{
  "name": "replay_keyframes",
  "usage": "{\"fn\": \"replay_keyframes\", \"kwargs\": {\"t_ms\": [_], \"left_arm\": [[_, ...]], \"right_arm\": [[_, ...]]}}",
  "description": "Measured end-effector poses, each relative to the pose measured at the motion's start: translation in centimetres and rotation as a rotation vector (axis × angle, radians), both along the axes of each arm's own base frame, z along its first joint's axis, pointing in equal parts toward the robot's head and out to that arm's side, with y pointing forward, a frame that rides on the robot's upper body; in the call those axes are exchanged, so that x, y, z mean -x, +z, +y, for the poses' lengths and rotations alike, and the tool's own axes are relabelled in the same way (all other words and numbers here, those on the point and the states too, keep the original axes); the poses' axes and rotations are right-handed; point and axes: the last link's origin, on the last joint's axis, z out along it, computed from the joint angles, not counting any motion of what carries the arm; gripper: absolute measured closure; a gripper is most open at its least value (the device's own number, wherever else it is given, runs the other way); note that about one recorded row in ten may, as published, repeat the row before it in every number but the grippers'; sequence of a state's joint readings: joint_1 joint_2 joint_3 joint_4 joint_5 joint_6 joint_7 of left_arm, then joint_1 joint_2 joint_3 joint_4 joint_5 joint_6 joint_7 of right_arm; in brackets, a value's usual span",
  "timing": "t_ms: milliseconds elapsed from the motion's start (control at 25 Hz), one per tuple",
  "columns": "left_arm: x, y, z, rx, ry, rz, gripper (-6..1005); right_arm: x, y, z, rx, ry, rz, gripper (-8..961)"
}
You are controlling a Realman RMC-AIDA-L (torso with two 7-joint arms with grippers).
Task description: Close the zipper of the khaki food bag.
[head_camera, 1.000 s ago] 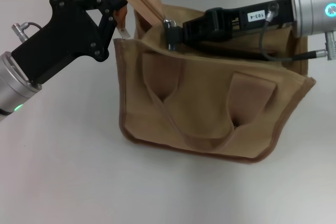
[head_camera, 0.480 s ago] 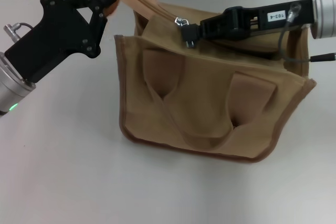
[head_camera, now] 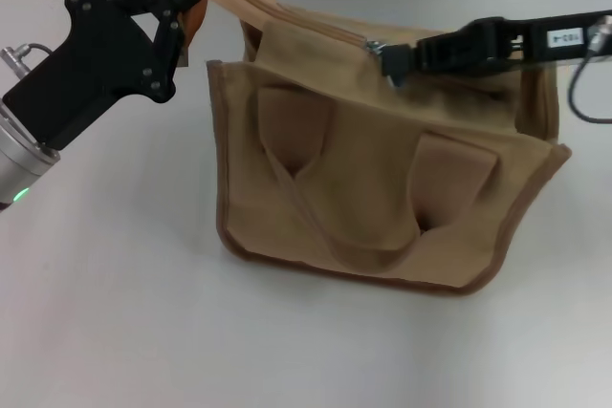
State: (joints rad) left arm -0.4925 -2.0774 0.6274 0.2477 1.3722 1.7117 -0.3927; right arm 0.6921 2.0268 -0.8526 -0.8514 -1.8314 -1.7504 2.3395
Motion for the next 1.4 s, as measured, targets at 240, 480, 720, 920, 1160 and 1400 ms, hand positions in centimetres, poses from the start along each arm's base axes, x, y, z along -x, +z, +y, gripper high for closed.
{"fn": "replay_keyframes", "kwargs": {"t_ms": [240, 480, 720, 920, 1160, 1400], "left_arm": [[0.2, 0.0, 0.2, -0.006, 0.024, -0.008, 927], [0.4, -0.1, 0.3, -0.009, 0.045, -0.006, 925], [0.5, 0.0, 0.5, -0.017, 0.06, -0.007, 922], [0.6, 0.0, 0.6, -0.019, 0.064, -0.007, 920], [0.4, 0.0, 0.8, -0.019, 0.06, -0.005, 917], [0.4, -0.1, 0.9, -0.019, 0.063, -0.003, 915]], "right_arm": [[-1.4, 1.2, -0.8, -0.013, 0.006, 0.019, 877], [-2.9, 2.2, -1.6, -0.024, 0.009, 0.011, 866], [-4.0, 3.0, -2.4, -0.031, 0.013, 0.015, 855], [-4.8, 3.5, -2.7, -0.042, 0.005, 0.013, 847], [-5.1, 3.6, -3.0, -0.037, 0.005, 0.012, 836], [-5.8, 3.8, -3.4, -0.037, -0.009, 0.008, 825]]}}
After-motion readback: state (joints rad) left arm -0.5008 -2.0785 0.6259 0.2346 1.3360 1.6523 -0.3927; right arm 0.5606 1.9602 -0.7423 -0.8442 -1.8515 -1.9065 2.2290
